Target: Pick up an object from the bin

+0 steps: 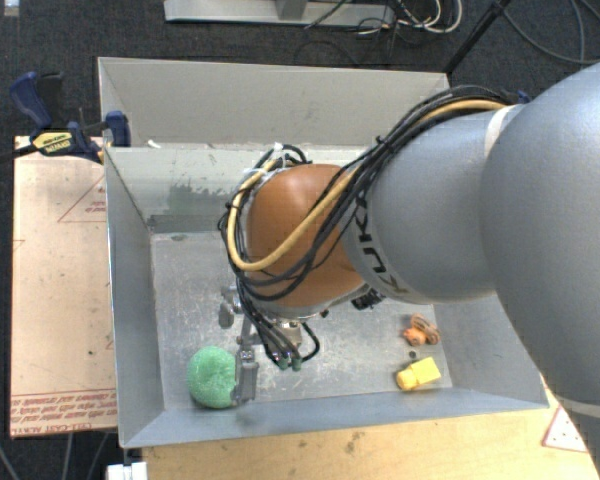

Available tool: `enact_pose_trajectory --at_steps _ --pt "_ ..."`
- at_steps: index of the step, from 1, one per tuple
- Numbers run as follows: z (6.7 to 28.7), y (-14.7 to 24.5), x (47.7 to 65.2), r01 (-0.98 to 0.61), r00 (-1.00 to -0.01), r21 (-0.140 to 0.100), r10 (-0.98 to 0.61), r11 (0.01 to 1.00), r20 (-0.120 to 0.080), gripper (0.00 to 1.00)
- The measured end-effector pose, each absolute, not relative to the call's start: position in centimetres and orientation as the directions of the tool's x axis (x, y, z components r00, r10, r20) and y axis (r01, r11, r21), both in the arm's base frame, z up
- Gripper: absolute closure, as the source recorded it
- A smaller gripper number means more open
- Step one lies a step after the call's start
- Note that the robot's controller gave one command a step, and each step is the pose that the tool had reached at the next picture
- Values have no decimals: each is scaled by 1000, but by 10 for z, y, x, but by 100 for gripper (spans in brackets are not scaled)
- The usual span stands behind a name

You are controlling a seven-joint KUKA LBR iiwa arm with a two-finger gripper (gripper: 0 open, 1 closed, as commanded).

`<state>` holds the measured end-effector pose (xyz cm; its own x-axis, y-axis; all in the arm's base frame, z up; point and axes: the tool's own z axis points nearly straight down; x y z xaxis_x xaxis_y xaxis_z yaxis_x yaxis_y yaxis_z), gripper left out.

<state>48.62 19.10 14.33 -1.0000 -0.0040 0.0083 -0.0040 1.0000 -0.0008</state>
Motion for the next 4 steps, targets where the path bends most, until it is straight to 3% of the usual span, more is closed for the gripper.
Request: enact_pose_trajectory --at_steps 1,2,3,4 --pt "145 191 487 -2 -1000 0 -2 1000 6 0" --pt "150 192 489 -154 -988 0 -154 988 0 0" --pt "116 208 493 -335 -942 1 -335 942 -3 0" --pt "73 231 497 -374 -927 2 -374 927 -1 100"
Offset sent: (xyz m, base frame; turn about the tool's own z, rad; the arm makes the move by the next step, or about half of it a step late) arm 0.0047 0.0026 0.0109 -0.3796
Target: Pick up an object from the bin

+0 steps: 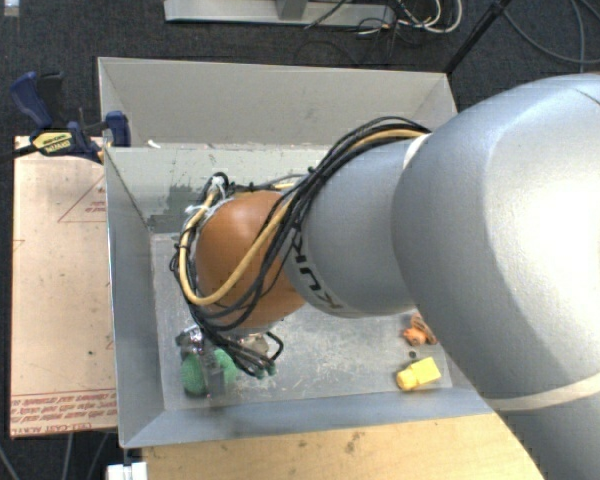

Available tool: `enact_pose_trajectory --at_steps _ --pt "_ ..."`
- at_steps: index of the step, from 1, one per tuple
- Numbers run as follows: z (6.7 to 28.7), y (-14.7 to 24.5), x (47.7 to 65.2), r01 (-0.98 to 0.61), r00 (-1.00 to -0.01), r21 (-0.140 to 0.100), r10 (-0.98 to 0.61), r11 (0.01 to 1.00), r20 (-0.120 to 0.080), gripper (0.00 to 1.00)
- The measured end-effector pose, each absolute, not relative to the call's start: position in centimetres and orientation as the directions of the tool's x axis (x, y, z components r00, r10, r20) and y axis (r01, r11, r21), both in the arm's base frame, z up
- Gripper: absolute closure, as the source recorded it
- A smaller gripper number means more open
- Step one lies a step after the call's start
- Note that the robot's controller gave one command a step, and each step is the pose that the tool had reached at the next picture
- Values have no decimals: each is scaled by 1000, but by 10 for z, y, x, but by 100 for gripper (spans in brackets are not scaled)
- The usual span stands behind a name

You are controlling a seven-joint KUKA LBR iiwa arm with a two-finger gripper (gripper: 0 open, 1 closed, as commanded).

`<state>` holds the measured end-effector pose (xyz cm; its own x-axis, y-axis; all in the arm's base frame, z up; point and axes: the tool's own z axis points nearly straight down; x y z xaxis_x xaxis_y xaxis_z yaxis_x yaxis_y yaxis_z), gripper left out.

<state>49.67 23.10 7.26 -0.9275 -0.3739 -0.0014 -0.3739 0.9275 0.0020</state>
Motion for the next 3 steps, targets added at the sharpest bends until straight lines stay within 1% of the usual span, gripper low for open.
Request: enact_pose_trajectory --at_steps 1,2,3 --pt "73 231 497 -374 -927 2 -374 927 -1 100" --pt "72 237 511 -456 -890 2 -456 890 13 100" --pt "261 174 515 -373 -928 0 -373 928 -10 100"
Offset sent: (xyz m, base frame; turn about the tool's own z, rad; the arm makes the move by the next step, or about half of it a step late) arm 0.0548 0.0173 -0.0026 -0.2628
